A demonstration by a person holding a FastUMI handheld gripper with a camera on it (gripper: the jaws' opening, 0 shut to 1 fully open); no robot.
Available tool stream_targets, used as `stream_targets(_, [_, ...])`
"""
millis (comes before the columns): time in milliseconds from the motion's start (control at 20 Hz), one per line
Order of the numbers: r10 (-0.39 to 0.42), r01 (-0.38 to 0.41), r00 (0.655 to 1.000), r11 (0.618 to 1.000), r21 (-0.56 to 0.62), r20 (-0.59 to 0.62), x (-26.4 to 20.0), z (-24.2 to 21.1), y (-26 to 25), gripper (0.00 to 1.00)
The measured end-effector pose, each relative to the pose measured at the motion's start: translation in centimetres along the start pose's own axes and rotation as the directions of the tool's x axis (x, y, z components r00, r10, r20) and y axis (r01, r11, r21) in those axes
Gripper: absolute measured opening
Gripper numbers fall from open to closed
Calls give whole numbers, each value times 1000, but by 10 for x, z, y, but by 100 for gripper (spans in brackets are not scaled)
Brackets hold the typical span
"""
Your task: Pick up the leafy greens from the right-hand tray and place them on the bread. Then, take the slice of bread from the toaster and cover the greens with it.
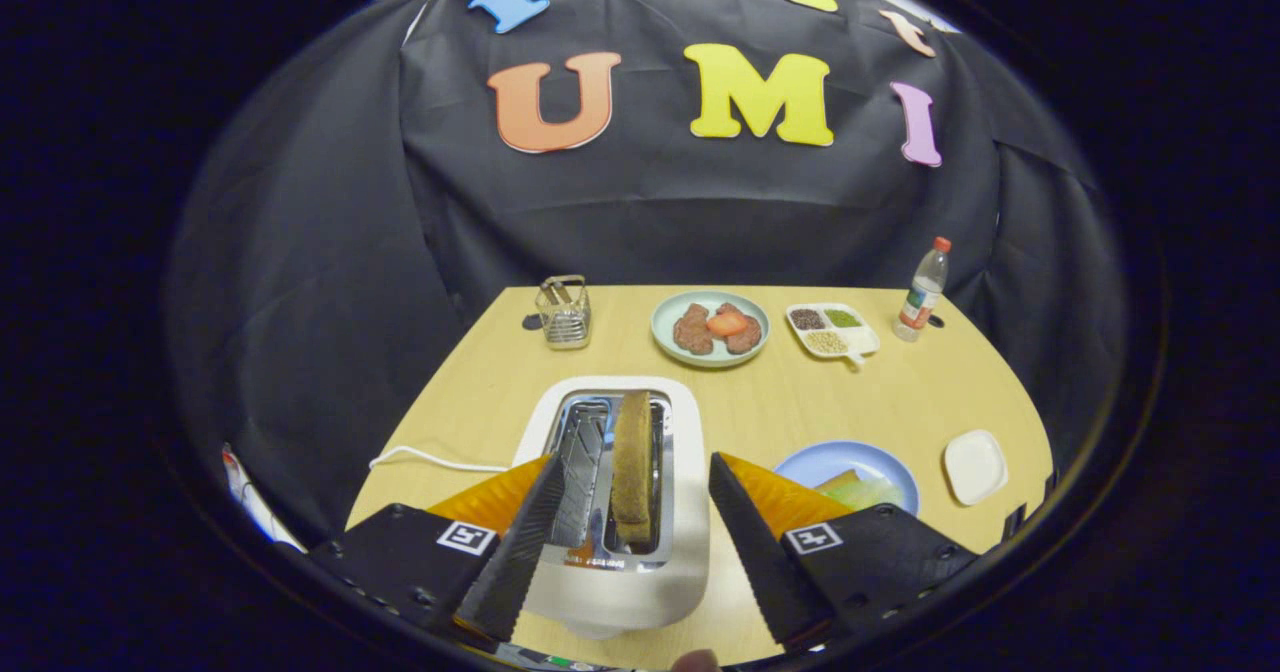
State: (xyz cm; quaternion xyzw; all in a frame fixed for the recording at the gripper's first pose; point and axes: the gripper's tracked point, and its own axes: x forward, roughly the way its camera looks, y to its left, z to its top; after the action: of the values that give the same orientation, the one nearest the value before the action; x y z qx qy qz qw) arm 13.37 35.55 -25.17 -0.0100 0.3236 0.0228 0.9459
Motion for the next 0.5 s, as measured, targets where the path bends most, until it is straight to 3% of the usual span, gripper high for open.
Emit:
stream_targets(50, [-15, 15, 1000, 1000, -3, -4, 4, -1, 0, 86])
stream_targets(200, [-46, 46, 998, 999, -8, -32, 13, -8, 2, 61])
stream_targets(300, [-58, 58, 997, 998, 3, -51, 15, -11, 2, 34])
stream_targets(400, [-51, 51, 997, 999, -5, -54, 16, -10, 4, 16])
stream_targets(450, [-49, 48, 998, 999, -14, -50, 15, -8, 4, 16])
stream_targets(500, [-37, 36, 998, 999, -21, -56, 15, -10, 5, 9])
